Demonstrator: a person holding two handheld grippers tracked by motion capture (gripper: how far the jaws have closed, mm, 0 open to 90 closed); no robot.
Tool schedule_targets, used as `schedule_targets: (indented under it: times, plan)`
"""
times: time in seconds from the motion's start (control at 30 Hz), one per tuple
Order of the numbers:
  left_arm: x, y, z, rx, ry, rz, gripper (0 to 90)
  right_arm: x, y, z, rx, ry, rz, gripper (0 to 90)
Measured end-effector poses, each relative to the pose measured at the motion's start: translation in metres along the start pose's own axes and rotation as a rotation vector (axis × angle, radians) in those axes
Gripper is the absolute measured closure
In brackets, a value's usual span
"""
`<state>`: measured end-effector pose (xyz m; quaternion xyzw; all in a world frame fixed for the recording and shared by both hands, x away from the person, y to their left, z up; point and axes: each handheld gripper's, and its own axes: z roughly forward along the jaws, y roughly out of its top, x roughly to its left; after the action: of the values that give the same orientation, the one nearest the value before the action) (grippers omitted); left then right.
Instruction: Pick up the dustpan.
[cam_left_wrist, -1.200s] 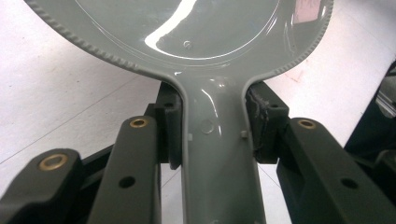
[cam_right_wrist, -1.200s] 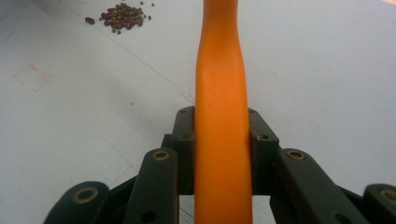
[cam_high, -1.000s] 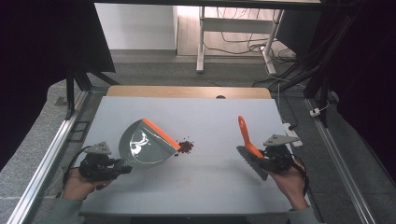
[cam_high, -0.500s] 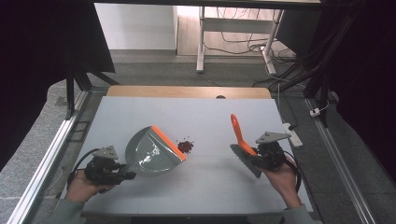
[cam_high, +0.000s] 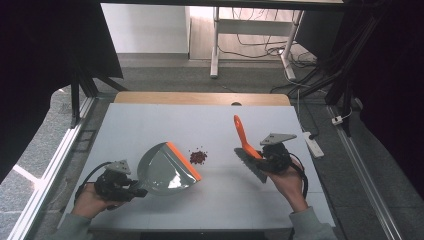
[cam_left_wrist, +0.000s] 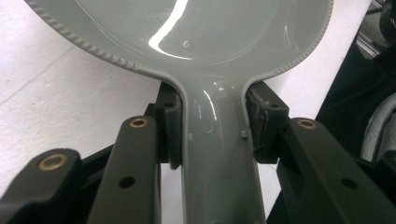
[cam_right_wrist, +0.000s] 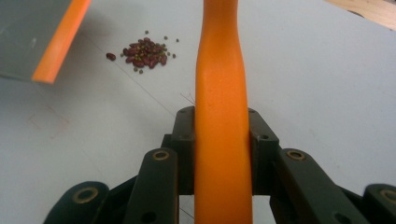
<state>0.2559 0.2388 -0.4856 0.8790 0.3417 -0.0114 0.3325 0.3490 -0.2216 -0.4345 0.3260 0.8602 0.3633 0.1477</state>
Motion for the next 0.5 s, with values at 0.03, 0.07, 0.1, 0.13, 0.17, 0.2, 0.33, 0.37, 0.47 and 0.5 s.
schedule_targets:
  times: [0.03,0.07,0.1,0.13,0.17,0.2,0.33,0.37,0.47,0.5]
  plan:
    - [0.0,0.0,0.001,0.001,-0.005,0.0,61.7,0.001,0.002,0.001,-0.001,0.003,-0.001,70.9]
    - [0.0,0.0,0.001,0.005,-0.008,0.003,61.7,0.001,0.004,0.003,-0.003,0.005,-0.002,70.9]
    - [0.0,0.0,0.002,0.008,-0.008,0.004,61.7,0.002,0.005,0.004,-0.006,0.008,-0.001,70.9]
    - [0.0,-0.001,0.002,0.012,-0.008,0.004,61.7,0.002,0.007,0.005,-0.008,0.009,-0.003,70.9]
    - [0.0,-0.001,0.003,0.015,-0.008,0.001,61.7,0.003,0.009,0.007,-0.007,0.012,-0.005,70.9]
    - [0.0,-0.001,0.003,0.018,-0.011,-0.001,61.7,0.004,0.013,0.01,-0.011,0.017,-0.007,70.9]
    - [0.001,-0.002,0.005,0.029,-0.016,-0.004,61.7,0.006,0.02,0.016,-0.007,0.023,-0.014,70.9]
    - [0.001,-0.002,0.006,0.034,-0.018,-0.005,61.7,0.006,0.02,0.016,-0.007,0.023,-0.014,70.9]
    - [0.002,-0.003,0.008,0.041,-0.026,-0.015,61.7,0.007,0.024,0.021,-0.009,0.029,-0.014,70.9]
    - [0.003,-0.003,0.009,0.046,-0.027,-0.018,61.7,0.007,0.026,0.023,-0.01,0.032,-0.012,70.9]
